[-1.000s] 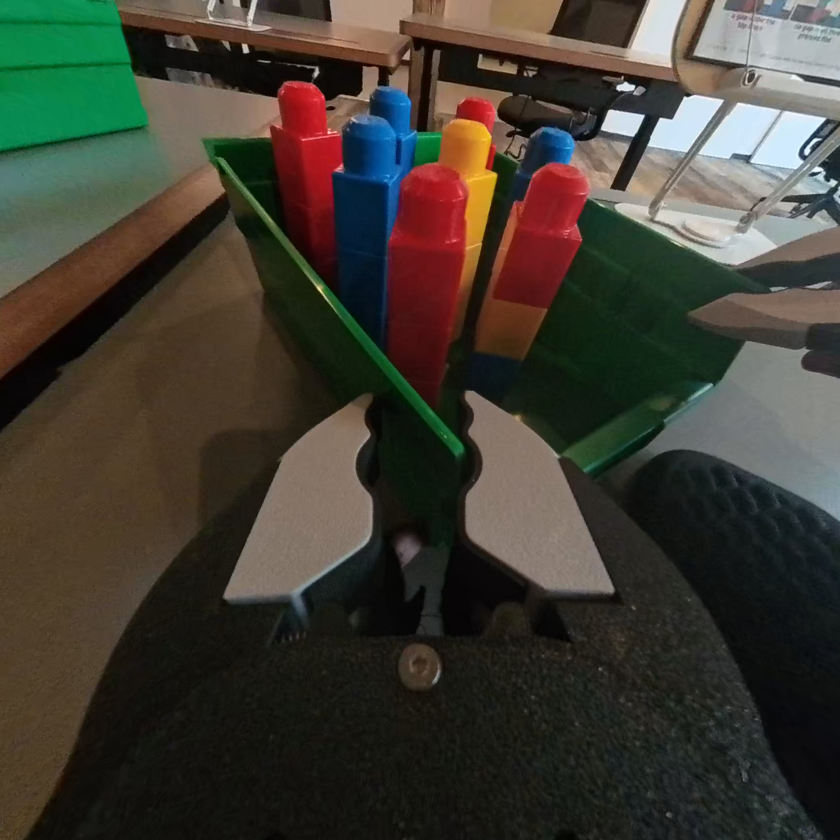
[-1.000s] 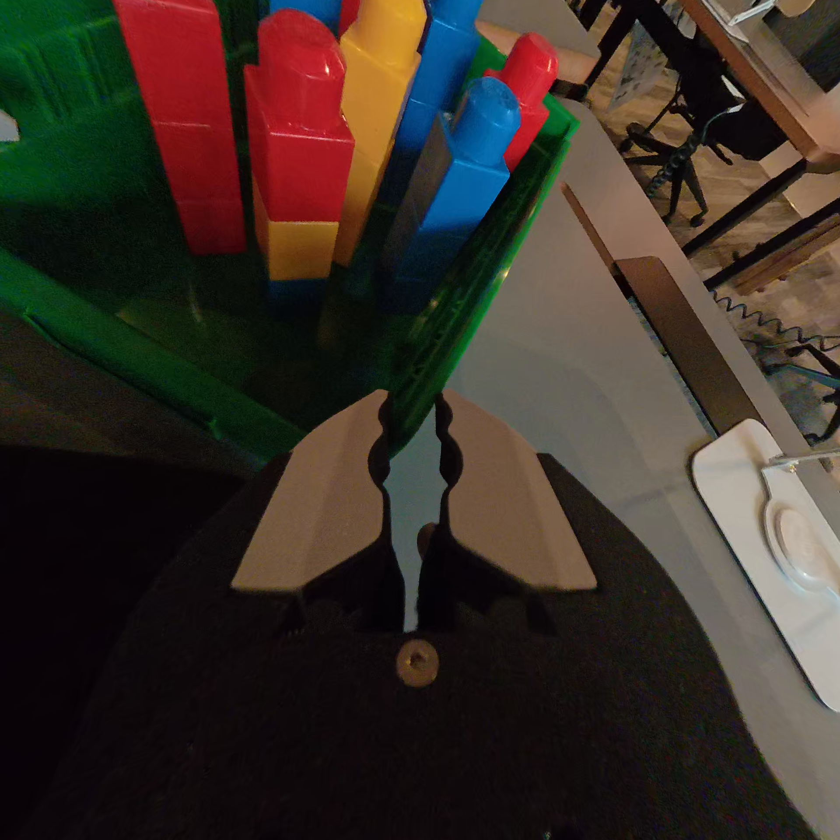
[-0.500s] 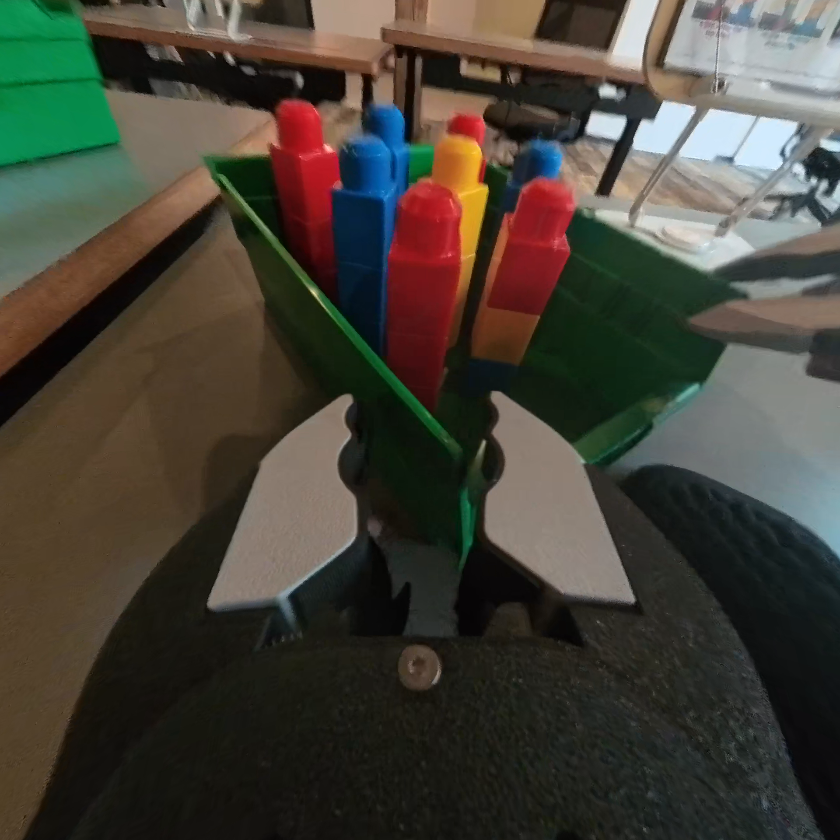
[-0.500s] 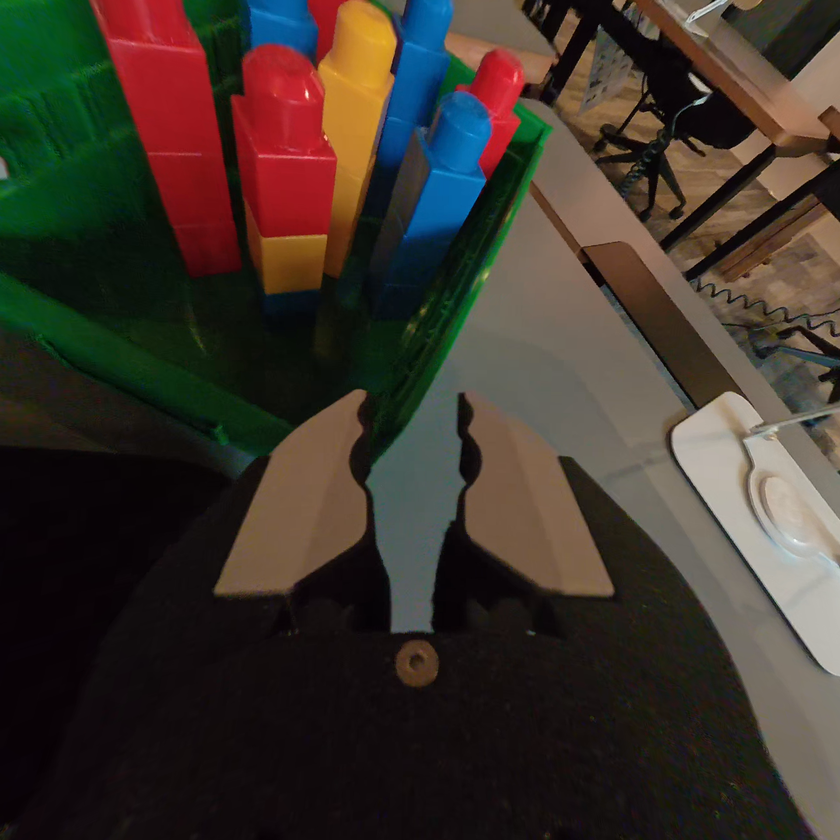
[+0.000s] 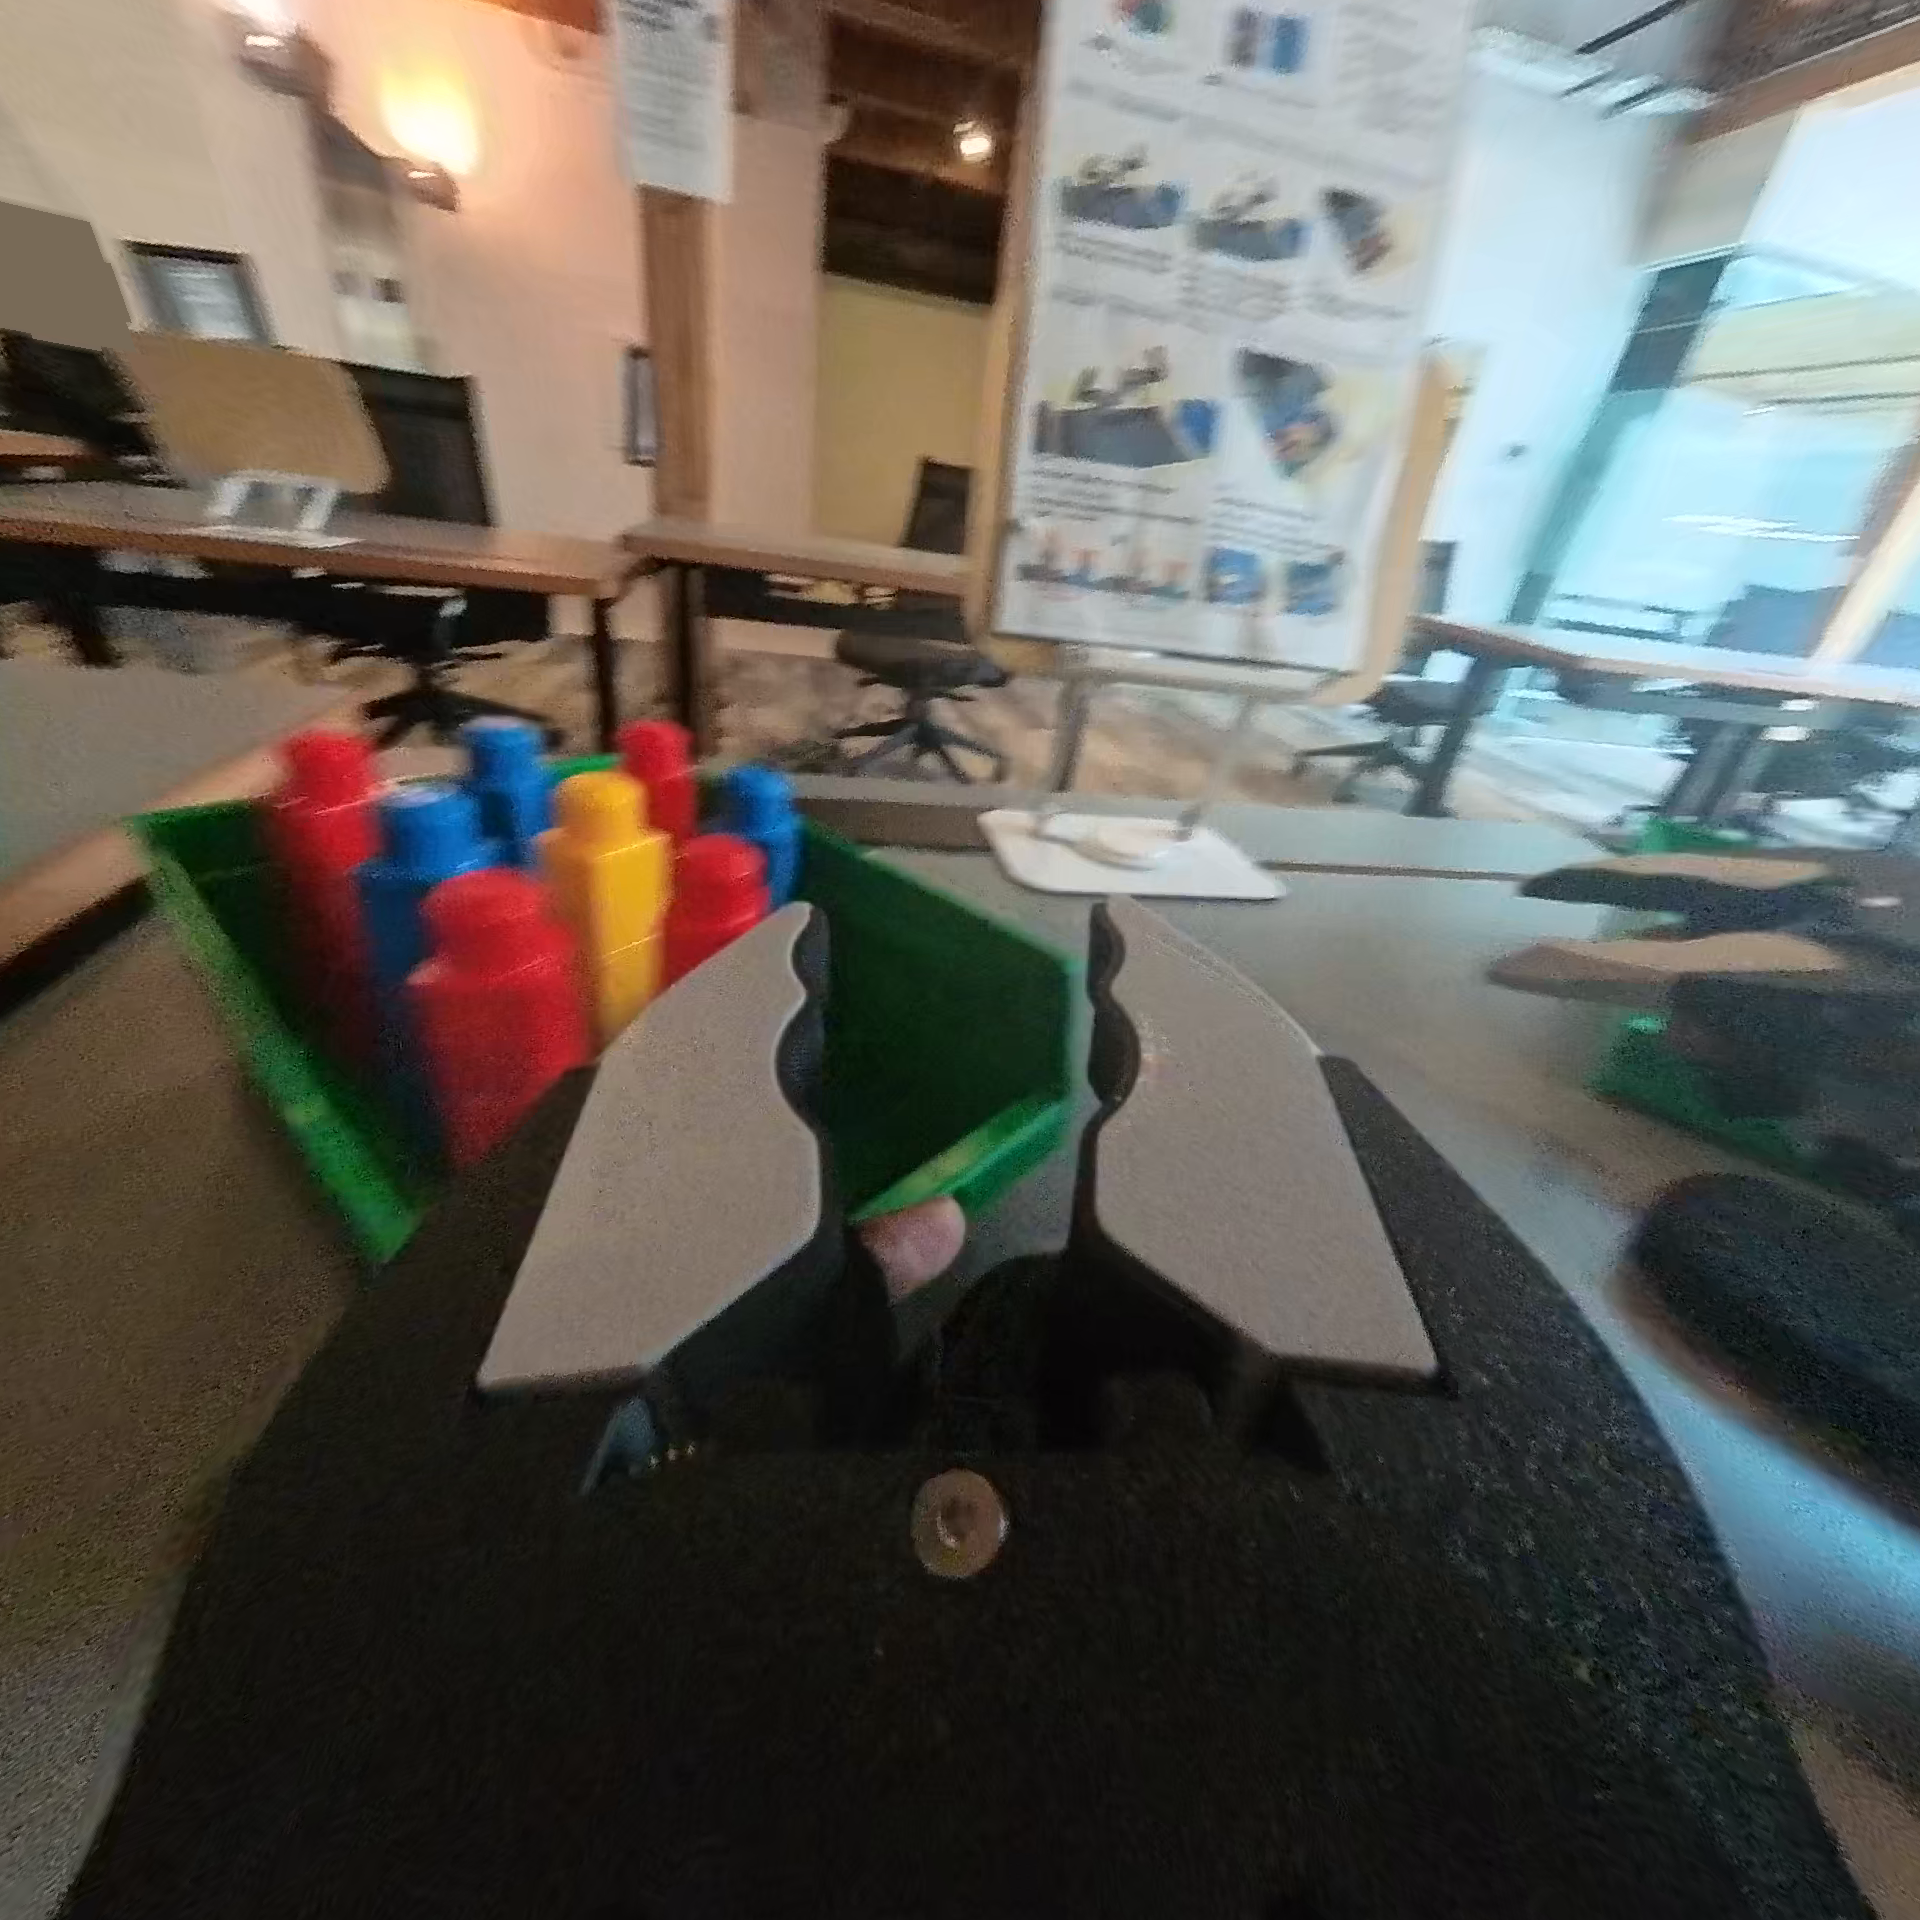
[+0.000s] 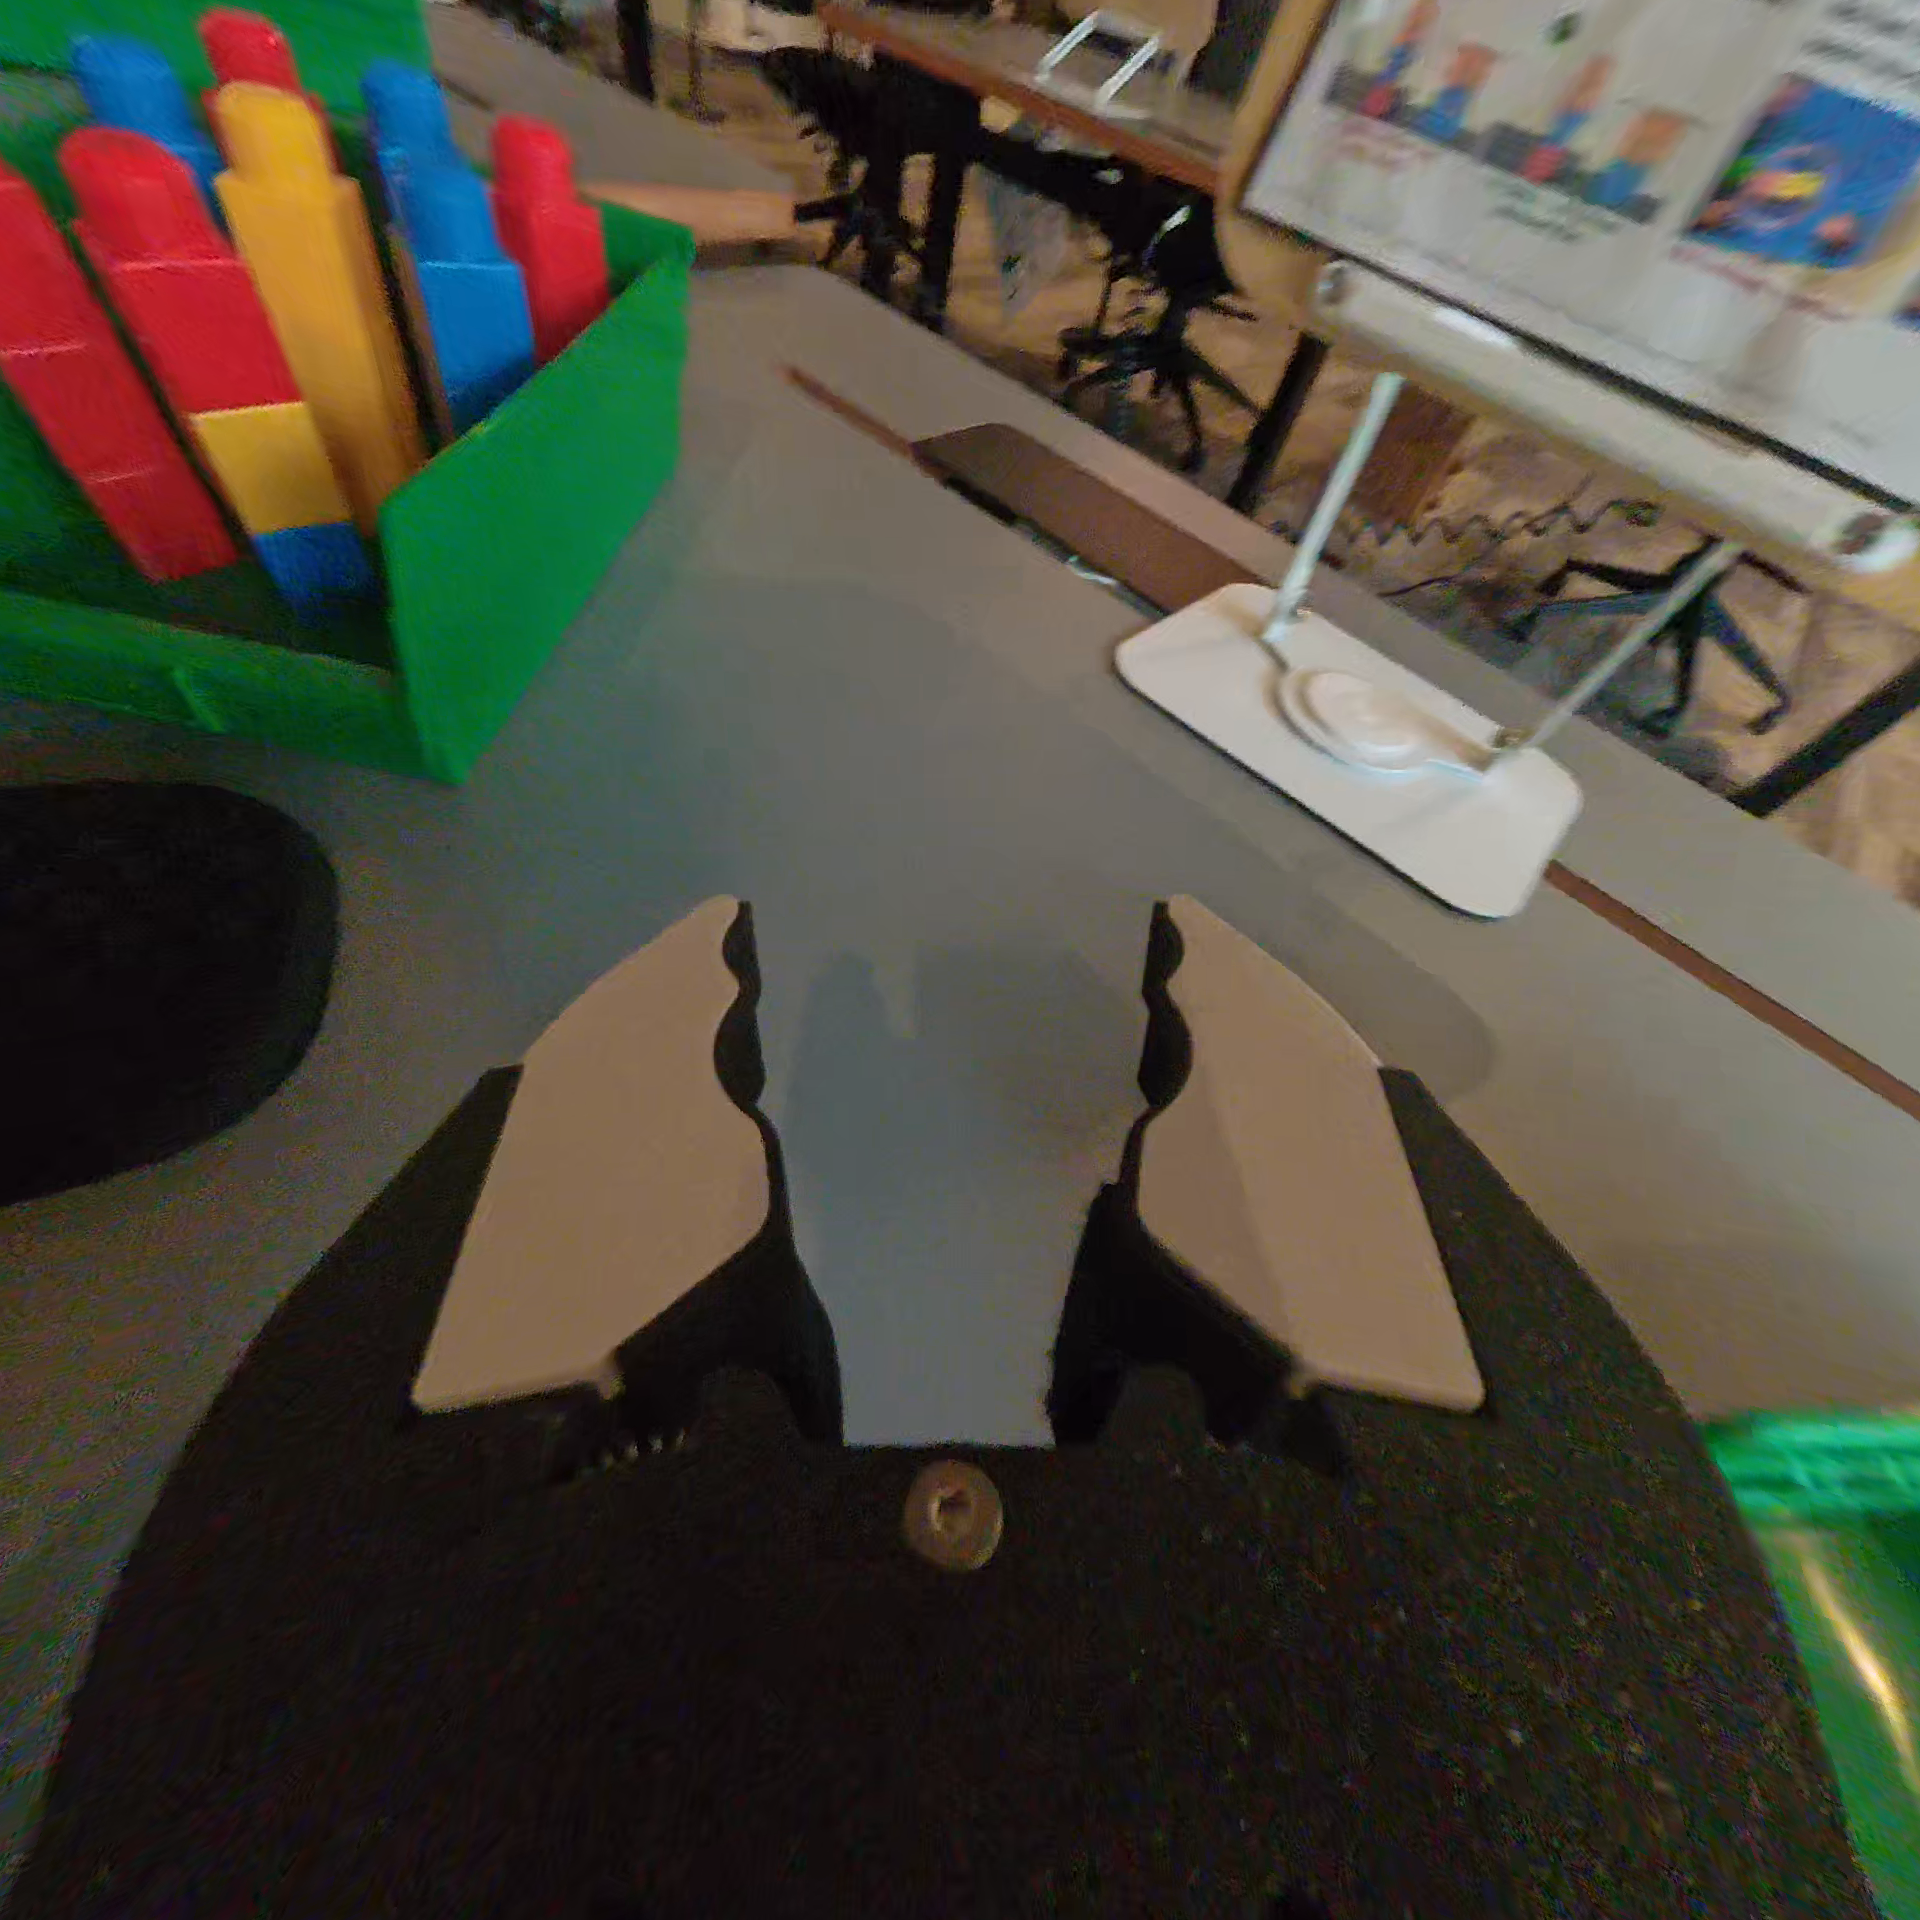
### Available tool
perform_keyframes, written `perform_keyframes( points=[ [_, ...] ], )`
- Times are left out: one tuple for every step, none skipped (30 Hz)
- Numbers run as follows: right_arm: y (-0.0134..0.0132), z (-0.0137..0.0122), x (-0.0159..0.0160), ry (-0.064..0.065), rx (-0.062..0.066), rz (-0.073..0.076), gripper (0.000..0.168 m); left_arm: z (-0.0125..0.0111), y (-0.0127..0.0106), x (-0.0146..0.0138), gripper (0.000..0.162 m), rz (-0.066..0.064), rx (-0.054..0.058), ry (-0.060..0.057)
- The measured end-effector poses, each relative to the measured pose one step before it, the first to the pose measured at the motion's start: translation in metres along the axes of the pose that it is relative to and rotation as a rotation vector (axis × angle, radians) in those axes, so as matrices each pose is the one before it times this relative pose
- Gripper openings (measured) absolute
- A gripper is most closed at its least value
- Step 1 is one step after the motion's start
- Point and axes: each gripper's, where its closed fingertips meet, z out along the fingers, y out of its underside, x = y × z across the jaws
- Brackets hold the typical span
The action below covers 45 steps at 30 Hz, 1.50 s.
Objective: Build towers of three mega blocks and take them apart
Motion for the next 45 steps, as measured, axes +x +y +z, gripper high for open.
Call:
perform_keyframes(
  points=[
    [0.00050,-0.00468,0.00804,0.0250,0.0030,0.0052,0.074,0.00915,-0.00445,0.01669,0.046,-0.0071,0.0034,0.0554],
    [-0.00182,-0.00350,0.00780,0.0206,0.0010,0.0066,0.078,0.01218,-0.00498,0.01579,0.047,0.0030,-0.0065,0.0529],
    [-0.00521,-0.00254,0.00769,0.0173,0.0027,0.0059,0.081,0.01476,-0.00652,0.01399,0.047,0.0201,-0.0112,0.0480],
    [-0.00916,-0.00183,0.00798,0.0169,0.0063,0.0024,0.084,0.01690,-0.00854,0.01017,0.048,0.0330,-0.0103,0.0344],
    [-0.01249,-0.00134,0.00869,0.0209,0.0116,-0.0017,0.087,0.01828,-0.01037,0.00474,0.050,0.0410,-0.0087,0.0135],
    [-0.01459,-0.00066,0.00900,0.0192,0.0131,-0.0057,0.090,0.01842,-0.01186,0.00132,0.051,0.0434,-0.0084,0.0018],
    [-0.01475,0.00009,0.00999,0.0232,0.0117,-0.0031,0.094,0.01761,-0.01283,0.00014,0.053,0.0380,-0.0071,0.0046],
    [-0.01402,0.00063,0.01098,0.0274,0.0112,-0.0024,0.096,0.01634,-0.01257,-0.00115,0.055,0.0303,-0.0064,0.0040],
    [-0.01297,0.00092,0.01048,0.0252,0.0123,-0.0011,0.097,0.01464,-0.01112,-0.00278,0.056,0.0265,-0.0067,-0.0029],
    [-0.01219,0.00075,0.00846,0.0150,0.0147,0.0060,0.098,0.01255,-0.00904,-0.00332,0.058,0.0240,-0.0087,-0.0055],
    [-0.01128,0.00052,0.00666,0.0076,0.0170,0.0142,0.098,0.01061,-0.00718,-0.00338,0.060,0.0169,-0.0100,-0.0054],
    [-0.01012,0.00050,0.00582,0.0074,0.0179,0.0153,0.098,0.00912,-0.00577,-0.00334,0.062,0.0057,-0.0076,-0.0029],
    [-0.00873,0.00094,0.00563,0.0090,0.0162,0.0113,0.099,0.00804,-0.00412,-0.00350,0.063,-0.0038,-0.0084,-0.0009],
    [-0.00767,0.00160,0.00604,0.0136,0.0119,0.0109,0.100,0.00733,-0.00197,-0.00453,0.068,-0.0063,-0.0168,-0.0042],
    [-0.00680,0.00235,0.00560,0.0118,0.0067,0.0103,0.102,0.00673,-0.00033,-0.00520,0.073,-0.0056,-0.0242,-0.0074],
    [-0.00624,0.00305,0.00453,0.0067,0.0031,0.0099,0.103,0.00581,0.00018,-0.00527,0.077,-0.0063,-0.0228,-0.0065],
    [-0.00549,0.00370,0.00399,0.0048,-0.0002,0.0102,0.105,0.00484,0.00039,-0.00459,0.080,-0.0113,-0.0161,-0.0018],
    [-0.00395,0.00449,0.00360,0.0045,-0.0052,0.0109,0.106,0.00388,0.00009,-0.00389,0.082,-0.0203,-0.0076,0.0047],
    [-0.00201,0.00502,0.00250,-0.0006,-0.0116,0.0065,0.107,0.00316,-0.00021,-0.00370,0.084,-0.0213,0.0000,0.0061],
    [0.00014,0.00528,0.00171,-0.0031,-0.0179,0.0032,0.109,0.00228,0.00025,-0.00511,0.084,-0.0129,0.0032,-0.0043],
    [0.00116,0.00483,0.00145,0.0004,-0.0149,0.0029,0.109,0.00166,0.00124,-0.00762,0.084,-0.0063,0.0041,-0.0217],
    [0.00152,0.00389,0.00094,0.0017,-0.0065,0.0043,0.109,0.00118,0.00232,-0.00859,0.083,-0.0036,0.0021,-0.0276],
    [0.00158,0.00280,0.00044,0.0020,0.0008,0.0025,0.109,0.00104,0.00351,-0.00722,0.083,-0.0050,-0.0018,-0.0185],
    [0.00164,0.00197,0.00157,0.0093,0.0071,0.0020,0.108,0.00132,0.00399,-0.00556,0.082,-0.0078,-0.0029,-0.0083],
    [0.00269,0.00170,0.00228,0.0153,0.0047,0.0026,0.106,0.00160,0.00399,-0.00477,0.082,-0.0066,-0.0036,-0.0045],
    [0.00376,0.00170,0.00169,0.0104,-0.0003,-0.0015,0.105,0.00217,0.00389,-0.00412,0.081,-0.0025,-0.0088,-0.0033],
    [0.00444,0.00174,0.00132,0.0103,-0.0039,-0.0017,0.104,0.00222,0.00420,-0.00339,0.082,0.0005,-0.0146,-0.0030],
    [0.00388,0.00177,0.00108,0.0088,-0.0047,-0.0033,0.103,0.00200,0.00408,-0.00249,0.081,0.0029,-0.0125,-0.0032],
    [0.00289,0.00166,0.00012,0.0028,-0.0024,-0.0035,0.103,0.00178,0.00397,-0.00142,0.079,0.0054,-0.0069,-0.0007],
    [0.00187,0.00141,-0.00070,-0.0003,0.0018,-0.0022,0.102,0.00234,0.00399,-0.00096,0.077,0.0037,-0.0078,0.0016],
    [0.00200,0.00113,-0.00130,-0.0031,0.0031,-0.0059,0.101,0.00268,0.00381,-0.00136,0.077,0.0004,-0.0118,-0.0009],
    [0.00239,0.00091,-0.00093,-0.0048,0.0009,-0.0062,0.101,0.00278,0.00322,-0.00174,0.077,0.0038,-0.0119,-0.0064],
    [0.00177,0.00097,0.00090,0.0008,-0.0028,0.0030,0.100,0.00227,0.00292,-0.00152,0.077,0.0121,-0.0113,-0.0078],
    [0.00030,0.00062,0.00200,0.0063,-0.0003,0.0060,0.099,0.00208,0.00261,-0.00076,0.077,0.0136,-0.0116,-0.0050],
    [-0.00058,0.00030,0.00187,0.0062,0.0028,0.0035,0.099,0.00165,0.00166,-0.00025,0.077,0.0054,-0.0084,0.0003],
    [-0.00118,0.00045,0.00076,0.0030,0.0004,0.0021,0.098,0.00135,0.00079,0.00072,0.076,-0.0035,-0.0027,0.0071],
    [-0.00207,0.00114,-0.00130,-0.0099,-0.0046,-0.0039,0.098,0.00092,0.00036,0.00110,0.076,-0.0056,0.0001,0.0094],
    [-0.00208,0.00175,-0.00248,-0.0172,-0.0141,-0.0152,0.099,0.00091,0.00053,0.00016,0.076,-0.0023,-0.0024,0.0033],
    [-0.00194,0.00204,-0.00070,-0.0084,-0.0172,-0.0212,0.100,0.00061,0.00085,-0.00099,0.076,0.0024,-0.0050,-0.0061],
    [-0.00205,0.00218,0.00118,0.0002,-0.0092,-0.0230,0.101,0.00045,0.00091,-0.00166,0.076,0.0059,-0.0045,-0.0108],
    [-0.00023,0.00211,0.00199,0.0006,-0.0064,-0.0159,0.101,0.00013,0.00060,-0.00146,0.076,0.0056,-0.0030,-0.0092],
    [0.00265,0.00153,0.00191,-0.0021,-0.0085,-0.0020,0.101,-0.00001,0.00022,-0.00092,0.076,0.0013,-0.0007,-0.0042],
    [0.00508,0.00091,0.00117,-0.0043,-0.0032,0.0062,0.101,-0.00020,-0.00022,-0.00038,0.075,-0.0035,0.0021,0.0008],
    [0.00685,0.00048,0.00142,0.0012,0.0055,0.0139,0.101,-0.00025,-0.00061,0.00025,0.075,-0.0054,0.0046,0.0040],
    [0.00751,0.00039,0.00194,0.0063,0.0117,0.0184,0.099,-0.00036,-0.00063,0.00037,0.075,-0.0042,0.0048,0.0041]
  ],
)
